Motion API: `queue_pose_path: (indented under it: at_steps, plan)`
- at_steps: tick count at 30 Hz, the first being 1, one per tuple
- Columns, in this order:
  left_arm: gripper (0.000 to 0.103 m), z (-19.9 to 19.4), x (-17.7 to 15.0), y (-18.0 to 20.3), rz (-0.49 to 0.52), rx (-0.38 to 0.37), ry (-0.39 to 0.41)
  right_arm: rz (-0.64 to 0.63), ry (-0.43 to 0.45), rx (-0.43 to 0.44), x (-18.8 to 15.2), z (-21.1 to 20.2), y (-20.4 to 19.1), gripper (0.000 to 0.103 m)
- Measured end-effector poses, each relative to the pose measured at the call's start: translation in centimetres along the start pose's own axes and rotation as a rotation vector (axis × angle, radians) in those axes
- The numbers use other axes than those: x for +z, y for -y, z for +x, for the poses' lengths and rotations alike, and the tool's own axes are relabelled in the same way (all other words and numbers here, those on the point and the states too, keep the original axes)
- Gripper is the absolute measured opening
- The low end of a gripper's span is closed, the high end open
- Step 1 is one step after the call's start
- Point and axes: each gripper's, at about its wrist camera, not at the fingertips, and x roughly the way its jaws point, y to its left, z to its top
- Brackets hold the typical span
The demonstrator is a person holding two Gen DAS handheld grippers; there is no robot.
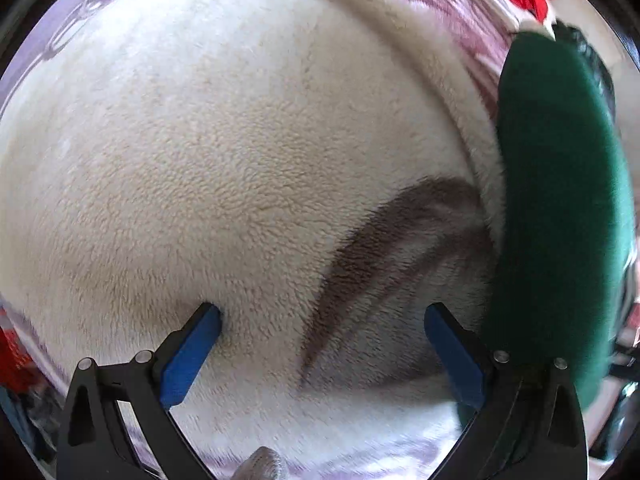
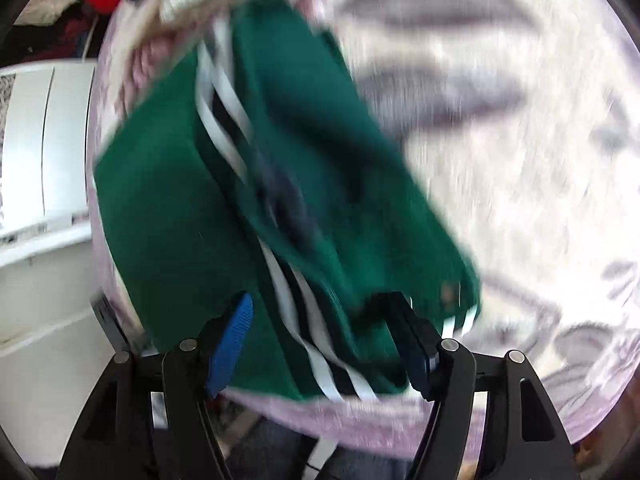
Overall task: Fold large clothes
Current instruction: 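Pull the folded jacket edge with the right tool to straighten it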
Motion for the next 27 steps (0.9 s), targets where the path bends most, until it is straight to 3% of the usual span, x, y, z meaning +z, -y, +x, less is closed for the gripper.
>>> queue_pose_path:
  at_steps: [2,3,5,8,10,13,17,19,21,23,24,25,27]
  plan:
    - [0.103,-1.8,-0.5,-0.1,-0.052,-0.021,0.022,-0.027,0.032,-0.023,-1.3,0.6,0.8,0.037]
    - [0.103,-3.0,-0.8,0.1,-0.073,-0.029,0.044,-0.008,0.027,-0.021,-1.5,0.6,1.2,0.006]
    - [0.103,-5.4,-1.6,1.0,-0.081,-0.016,0.095,0.066,0.080,0.042,-2.2,-1.7,1.8,0.005]
    - [0.103,-8.8,-3.0,3.8,-0.071,-0.008,0.194,0.013,0.180,0.047,-3.9,-6.9,0.7,0.003]
    - [0.103,-9.8,-3.4,5.8,-0.040,0.018,0.231,-0.012,0.199,0.042,-4.7,-8.7,0.4,0.003]
    - [0.103,-6.9,-2.7,9.4,0.045,0.140,0.206,-0.044,0.196,0.001,-4.3,-8.3,0.6,0.002]
    - [0.103,-4.2,-2.7,10.7,0.052,0.127,0.138,0.079,0.140,-0.095,-0.6,-2.0,4.9,0.002]
    - [0.103,-4.6,-2.4,10.7,0.070,0.139,0.137,0.152,0.081,-0.071,0.3,1.2,6.8,0.003]
    - [0.103,-5.5,-2.1,11.0,0.090,0.147,0.140,0.095,0.071,-0.061,0.9,1.5,5.9,0.004]
    - [0.103,-6.9,-1.1,11.7,0.112,0.124,0.152,0.034,0.029,-0.044,1.3,0.6,5.0,0.010]
    - [0.103,-7.6,-0.2,12.0,0.119,0.111,0.167,0.011,0.028,-0.021,1.4,-0.6,4.7,0.026]
    - [0.103,-7.9,0.8,12.8,0.122,0.090,0.175,-0.008,0.046,0.008,1.5,-1.7,4.5,0.056]
    - [0.103,-8.3,2.5,13.6,0.110,0.066,0.194,-0.044,0.107,0.050,2.5,-3.9,4.2,0.087]
